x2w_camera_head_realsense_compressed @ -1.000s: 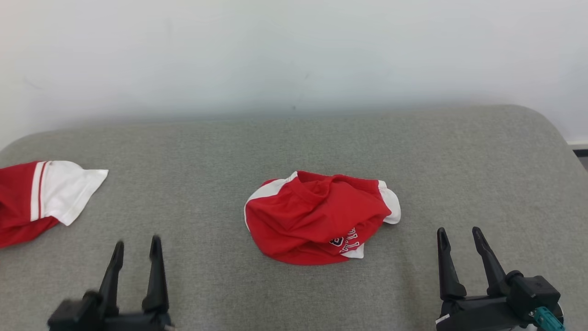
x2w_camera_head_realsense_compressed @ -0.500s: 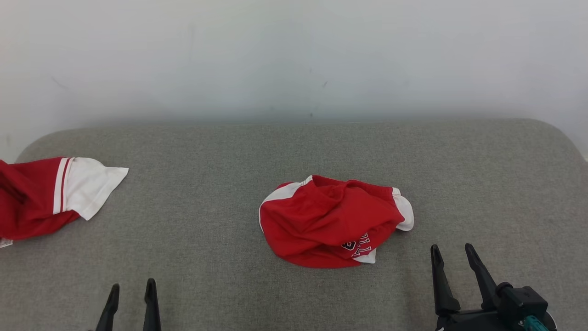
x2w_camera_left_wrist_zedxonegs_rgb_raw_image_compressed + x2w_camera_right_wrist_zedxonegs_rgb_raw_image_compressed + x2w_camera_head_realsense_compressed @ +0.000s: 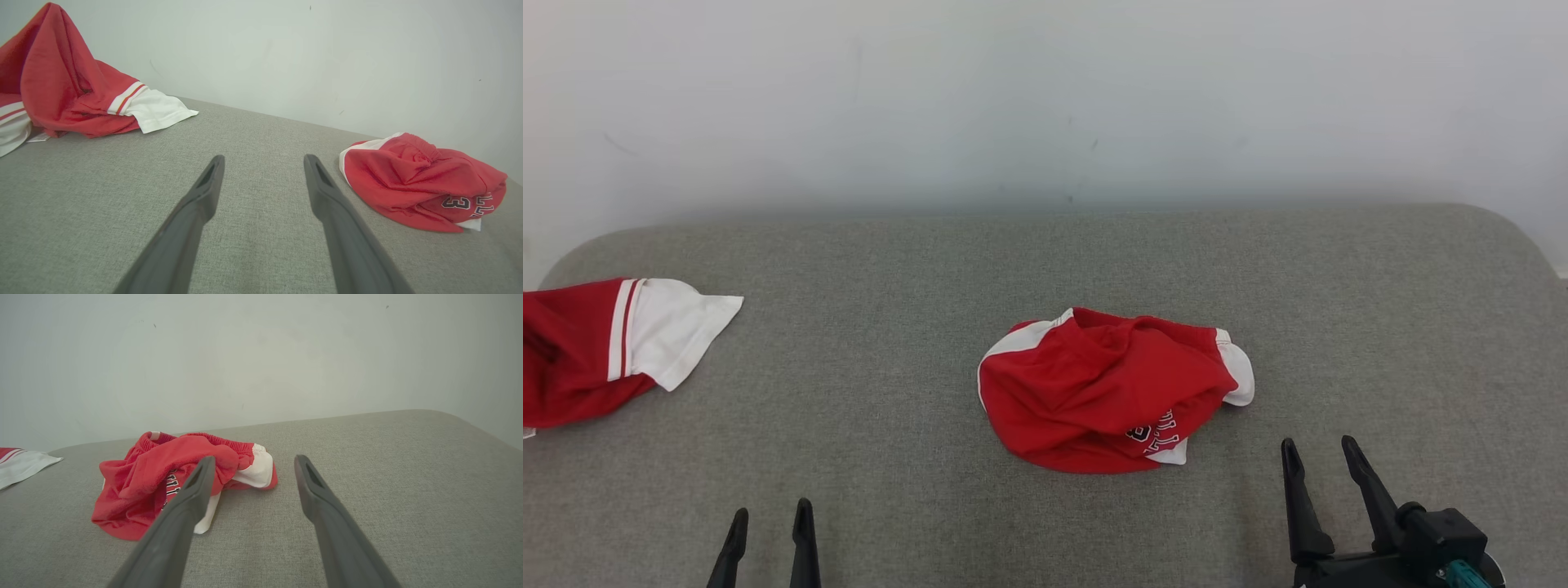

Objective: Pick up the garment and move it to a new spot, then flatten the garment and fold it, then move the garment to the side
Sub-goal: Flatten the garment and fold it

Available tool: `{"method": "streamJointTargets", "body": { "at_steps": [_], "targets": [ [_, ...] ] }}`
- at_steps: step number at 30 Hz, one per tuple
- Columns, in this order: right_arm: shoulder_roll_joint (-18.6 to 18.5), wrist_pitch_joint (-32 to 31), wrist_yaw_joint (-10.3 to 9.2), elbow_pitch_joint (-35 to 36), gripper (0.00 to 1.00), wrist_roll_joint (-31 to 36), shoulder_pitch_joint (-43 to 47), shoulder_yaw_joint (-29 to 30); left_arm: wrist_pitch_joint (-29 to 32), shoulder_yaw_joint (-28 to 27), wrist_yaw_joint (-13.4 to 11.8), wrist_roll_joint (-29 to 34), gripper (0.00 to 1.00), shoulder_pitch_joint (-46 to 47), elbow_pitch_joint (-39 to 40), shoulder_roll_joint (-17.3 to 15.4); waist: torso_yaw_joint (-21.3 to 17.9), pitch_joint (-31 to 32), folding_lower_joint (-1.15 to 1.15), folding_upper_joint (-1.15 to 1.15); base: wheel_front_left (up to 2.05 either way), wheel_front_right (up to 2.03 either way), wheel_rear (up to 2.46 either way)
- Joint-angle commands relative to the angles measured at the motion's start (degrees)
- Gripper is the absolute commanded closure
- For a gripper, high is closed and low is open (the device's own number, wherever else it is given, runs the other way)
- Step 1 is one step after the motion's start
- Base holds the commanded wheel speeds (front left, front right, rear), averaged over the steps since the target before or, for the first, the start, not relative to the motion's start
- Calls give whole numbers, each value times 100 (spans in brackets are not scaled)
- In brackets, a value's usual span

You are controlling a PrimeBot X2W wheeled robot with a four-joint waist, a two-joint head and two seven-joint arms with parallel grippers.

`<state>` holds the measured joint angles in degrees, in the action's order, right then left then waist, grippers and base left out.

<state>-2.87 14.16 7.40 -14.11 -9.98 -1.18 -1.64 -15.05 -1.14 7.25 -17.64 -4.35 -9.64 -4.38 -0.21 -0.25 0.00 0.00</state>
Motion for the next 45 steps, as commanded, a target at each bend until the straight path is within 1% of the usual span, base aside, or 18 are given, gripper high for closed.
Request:
{"method": "streamJointTargets", "body": {
  "at_steps": [1,8,12,18,22,27,29,31,32,35,38,40,45],
  "targets": [
    [-3,19,17,-23,0,21,-31,-13,-18,-34,21,29,0,66,-2,9,-10,-9,0,0,0,0,0],
    [-3,41,17,-74,0,-1,-97,-58,-19,-8,22,-22,0,81,7,24,-87,-60,0,0,0,0,0],
    [-3,41,17,-66,0,-4,-95,-100,-19,81,22,-82,0,124,-26,-46,-177,-116,0,0,0,0,0],
    [-4,32,17,-69,0,-30,-221,-165,-18,542,23,-218,0,536,-134,-274,-447,-249,0,0,0,0,0],
    [-1,39,17,-102,0,-95,-237,-255,115,1003,22,-365,0,1080,-329,-537,-743,-336,0,0,0,0,0],
    [-2,54,17,-123,0,-143,-318,-323,681,1665,22,-496,0,1982,-539,-820,-1176,-446,0,0,0,0,0],
    [-1,60,17,-142,0,-164,-347,-348,971,1919,15,-581,0,2373,-674,-854,-1360,-488,0,0,0,0,0],
    [-2,60,17,-155,0,-185,-367,-372,1298,2098,15,-739,0,2748,-877,-815,-1543,-542,0,0,0,0,0],
    [-2,60,17,-155,0,-185,-367,-372,1298,2098,15,-739,0,2748,-877,-815,-1543,-542,0,0,0,0,0],
    [0,75,17,-171,0,-242,-380,-434,1758,2311,16,-834,0,3284,-1241,-737,-1795,-624,0,0,0,0,0],
    [-1,85,17,-181,0,-279,-412,-462,2103,2466,3,-769,0,3739,-1707,-648,-2014,-711,0,0,0,0,0],
    [1,93,17,-212,0,-298,-459,-503,2304,2522,-33,-735,0,4001,-2038,-579,-2141,-770,0,0,0,0,0],
    [-1,100,17,-261,0,-355,-507,-579,2918,2588,-267,-656,0,4590,-2867,-495,-2408,-894,0,0,0,0,0]
  ]
}}
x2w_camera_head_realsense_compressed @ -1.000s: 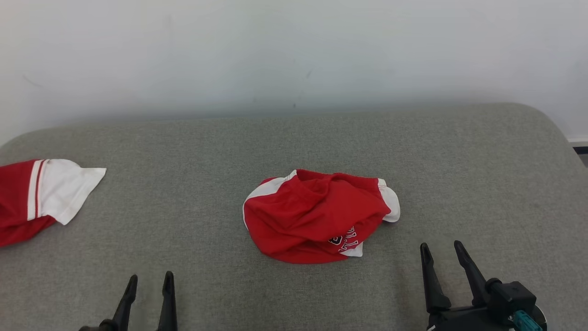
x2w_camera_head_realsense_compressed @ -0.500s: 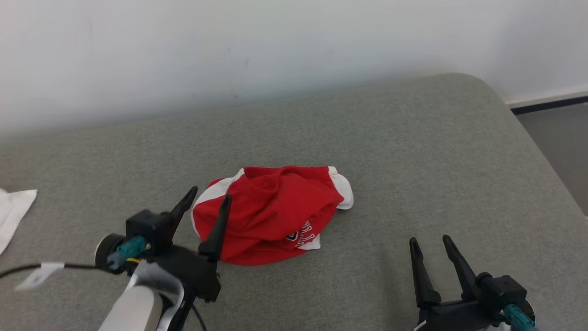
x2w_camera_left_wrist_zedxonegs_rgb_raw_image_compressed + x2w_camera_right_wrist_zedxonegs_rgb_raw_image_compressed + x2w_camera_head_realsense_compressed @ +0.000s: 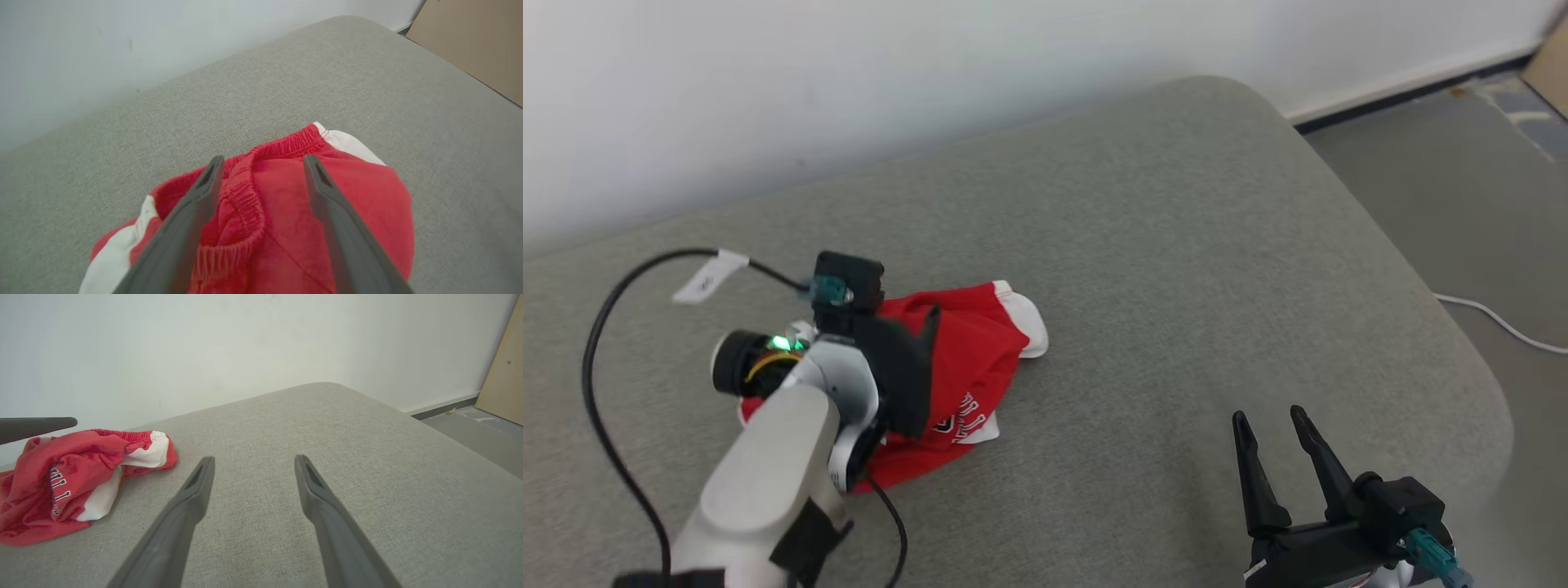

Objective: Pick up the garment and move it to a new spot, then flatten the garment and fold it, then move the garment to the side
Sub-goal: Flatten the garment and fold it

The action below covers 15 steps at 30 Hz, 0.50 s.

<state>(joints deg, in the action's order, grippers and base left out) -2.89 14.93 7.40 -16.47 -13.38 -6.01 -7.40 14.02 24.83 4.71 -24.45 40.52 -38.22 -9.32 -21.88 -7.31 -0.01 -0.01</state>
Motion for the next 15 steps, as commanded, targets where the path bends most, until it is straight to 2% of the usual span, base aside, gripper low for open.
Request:
{"method": "streamJointTargets", "body": {
  "at_steps": [1,7,10,11,12,13,15],
  "targets": [
    [1,25,17,-27,0,-22,-47,-11,118,2,-51,33,0,220,-132,8,-271,-211,1,1,0,0,0],
    [2,32,17,-10,0,-52,-97,-27,641,77,-284,170,0,808,-703,-6,-375,-314,1,1,0,0,0],
    [1,33,17,32,0,-79,-100,-56,837,194,-309,291,0,1008,-929,-70,-409,-379,1,1,0,0,0],
    [1,32,17,41,0,-95,-93,-59,859,209,-312,287,7,1055,-986,-79,-414,-401,1,1,0,0,0],
    [2,33,17,51,0,-112,-88,-67,879,231,-337,319,9,1108,-1054,-98,-419,-422,1,1,0,0,0],
    [2,32,17,59,0,-125,-90,-70,930,266,-338,343,19,1140,-1109,-115,-422,-441,1,1,0,0,0],
    [1,26,17,74,0,-139,-99,-70,995,320,-264,349,23,1189,-1232,-106,-421,-470,1,1,0,0,0]
  ]
}}
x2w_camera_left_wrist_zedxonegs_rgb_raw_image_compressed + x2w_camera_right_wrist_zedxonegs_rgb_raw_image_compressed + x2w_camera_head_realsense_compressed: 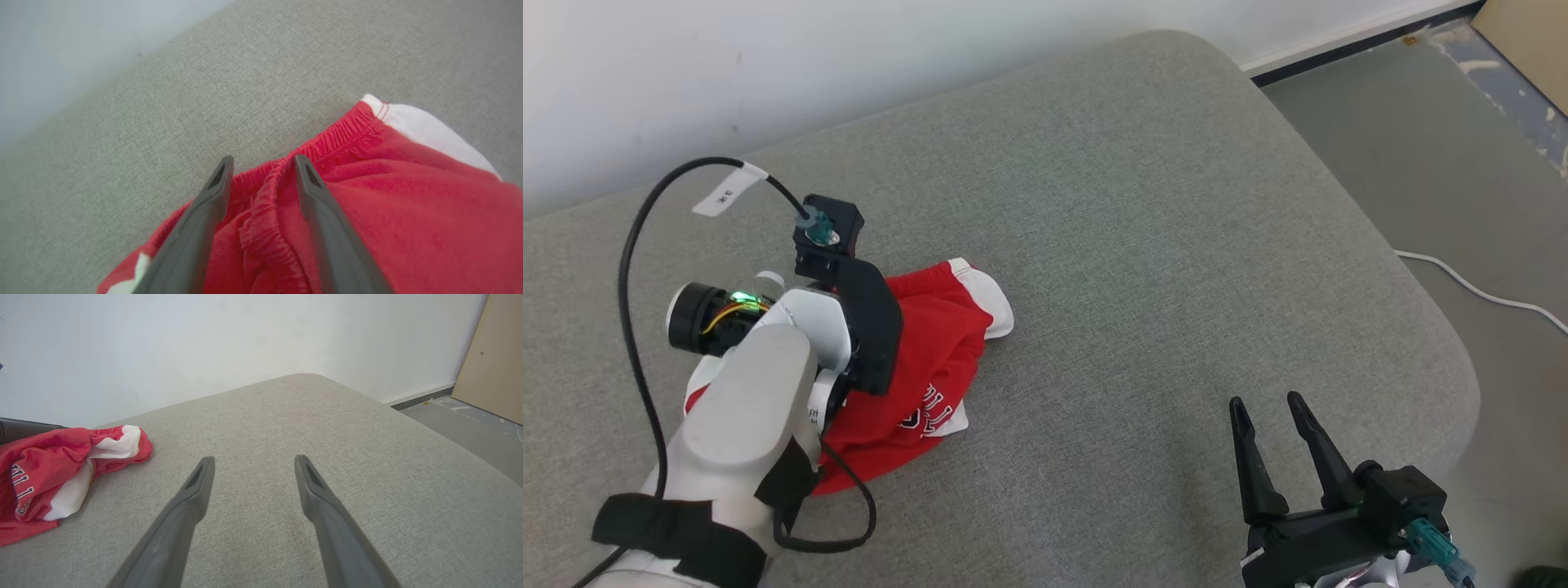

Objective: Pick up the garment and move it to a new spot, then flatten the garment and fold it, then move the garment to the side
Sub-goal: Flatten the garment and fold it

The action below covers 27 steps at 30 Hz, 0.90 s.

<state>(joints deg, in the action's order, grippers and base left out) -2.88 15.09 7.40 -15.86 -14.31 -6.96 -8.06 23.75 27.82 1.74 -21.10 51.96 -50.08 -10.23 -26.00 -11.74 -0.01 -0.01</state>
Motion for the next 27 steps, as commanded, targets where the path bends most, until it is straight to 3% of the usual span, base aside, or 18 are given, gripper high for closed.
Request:
{"method": "streamJointTargets", "body": {
  "at_steps": [1,4,7,8,9,10,18,27],
  "targets": [
    [0,9,17,16,0,-37,-1,6,77,54,78,0,25,65,-90,-2,-2,-40,1,1,0,0,0],
    [0,9,18,34,0,-51,5,47,221,121,182,-33,31,128,-203,50,44,-67,1,1,0,0,0],
    [0,9,18,18,0,-52,-32,45,371,181,245,-83,31,144,-289,93,86,-71,1,1,0,0,0],
    [1,10,18,16,0,-56,-46,36,388,207,265,-75,51,169,-306,97,96,-68,1,1,0,0,0],
    [1,10,18,13,0,-60,-58,28,357,230,264,-56,80,195,-307,95,102,-63,1,1,0,0,0],
    [-1,10,18,8,0,-63,-68,22,293,242,267,-52,100,205,-297,100,108,-56,1,1,0,0,0],
    [-2,9,18,-15,0,-22,-50,68,-824,-86,300,-383,100,399,88,382,242,30,1,1,0,0,0],
    [-3,8,18,-45,0,123,74,118,-2725,-448,474,-1572,100,896,1658,734,777,346,1,1,0,0,0]
  ]
}}
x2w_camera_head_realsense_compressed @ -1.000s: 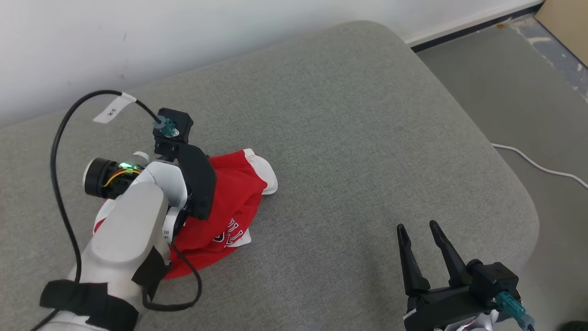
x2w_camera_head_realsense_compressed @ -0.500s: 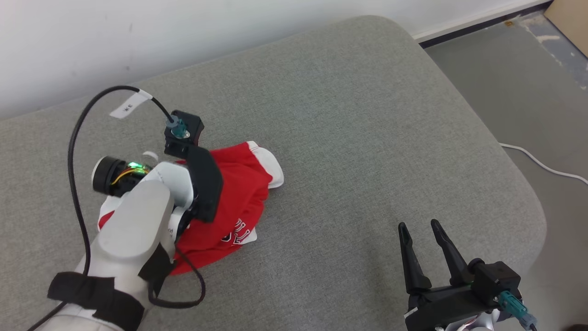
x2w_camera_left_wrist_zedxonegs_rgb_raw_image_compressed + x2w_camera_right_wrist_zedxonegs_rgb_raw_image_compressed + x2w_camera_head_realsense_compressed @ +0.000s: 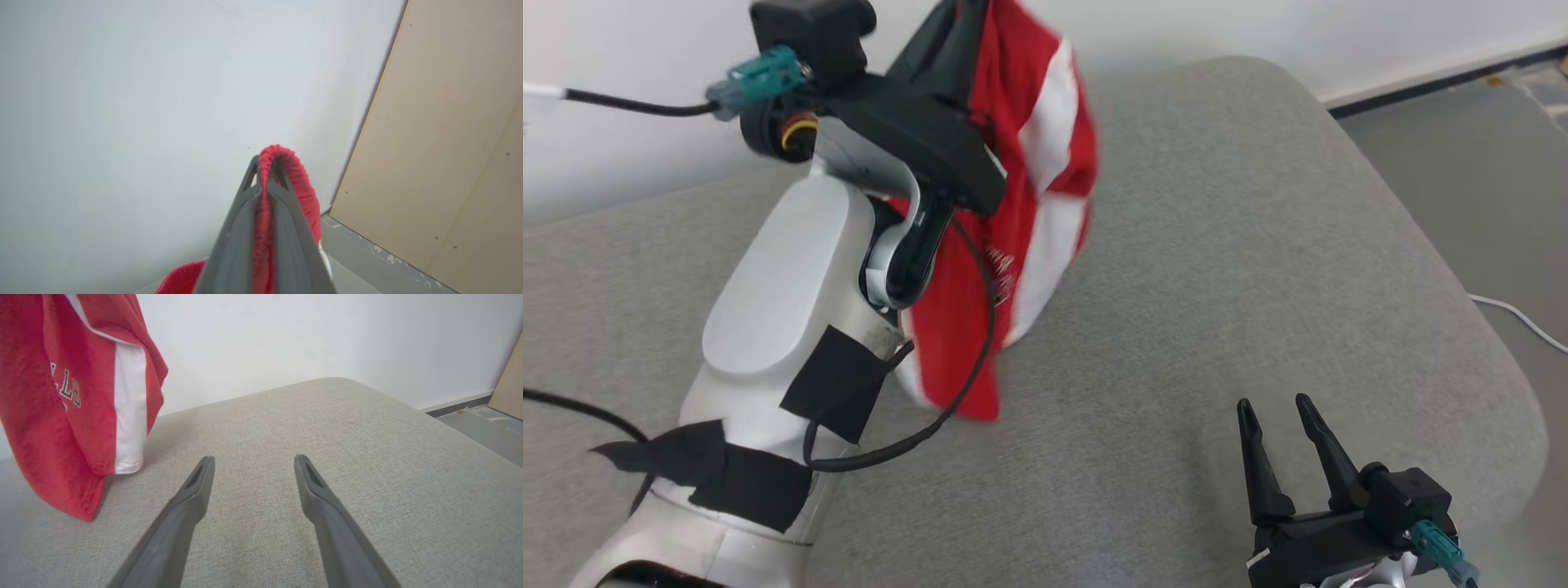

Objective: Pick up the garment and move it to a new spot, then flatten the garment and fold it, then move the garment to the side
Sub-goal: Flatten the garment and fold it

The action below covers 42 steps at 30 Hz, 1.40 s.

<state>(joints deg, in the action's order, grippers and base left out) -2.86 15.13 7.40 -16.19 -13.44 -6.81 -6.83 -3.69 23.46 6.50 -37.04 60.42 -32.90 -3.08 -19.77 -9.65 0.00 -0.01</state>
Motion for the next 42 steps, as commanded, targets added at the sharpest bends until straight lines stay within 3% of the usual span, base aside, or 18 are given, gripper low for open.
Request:
{"method": "streamJointTargets", "body": {
  "at_steps": [1,8,15,20,25,26,27,33,38,42],
  "targets": [
    [-4,4,18,-20,0,41,80,17,-106,12,-54,-153,100,62,128,26,227,179,0,1,0,0,0],
    [-2,3,18,-1,0,115,215,92,-124,-12,-729,-909,100,-636,813,0,849,350,0,1,0,0,0],
    [-2,-6,18,34,0,183,263,163,-55,-503,-1211,-1556,100,-2828,944,-342,1492,343,0,1,0,0,0],
    [-1,-22,18,52,0,272,177,181,-342,-863,-1358,-1841,100,-3886,685,-433,1845,334,0,1,0,0,0],
    [-5,-67,18,53,0,309,152,139,-600,-1053,-1277,-2088,100,-4389,509,-349,2067,409,0,1,0,0,0],
    [-5,-81,18,58,0,316,153,127,-643,-1090,-1259,-2140,87,-4460,477,-331,2086,429,0,1,0,0,0],
    [-4,-78,18,63,0,326,150,116,-663,-1124,-1267,-2177,0,-4528,456,-317,2099,446,0,1,0,0,0],
    [-6,-167,18,151,0,339,196,63,-679,-1091,-1274,-2077,0,-4843,450,-442,2060,532,0,1,0,0,0],
    [-3,-287,18,267,0,391,272,128,-386,-627,-1407,-1415,0,-5008,896,-1105,1971,538,0,1,0,0,0],
    [-26,-730,18,424,0,490,259,131,88,-150,-1432,-863,0,-4744,1642,-1578,1924,493,0,1,0,0,0]
  ]
}}
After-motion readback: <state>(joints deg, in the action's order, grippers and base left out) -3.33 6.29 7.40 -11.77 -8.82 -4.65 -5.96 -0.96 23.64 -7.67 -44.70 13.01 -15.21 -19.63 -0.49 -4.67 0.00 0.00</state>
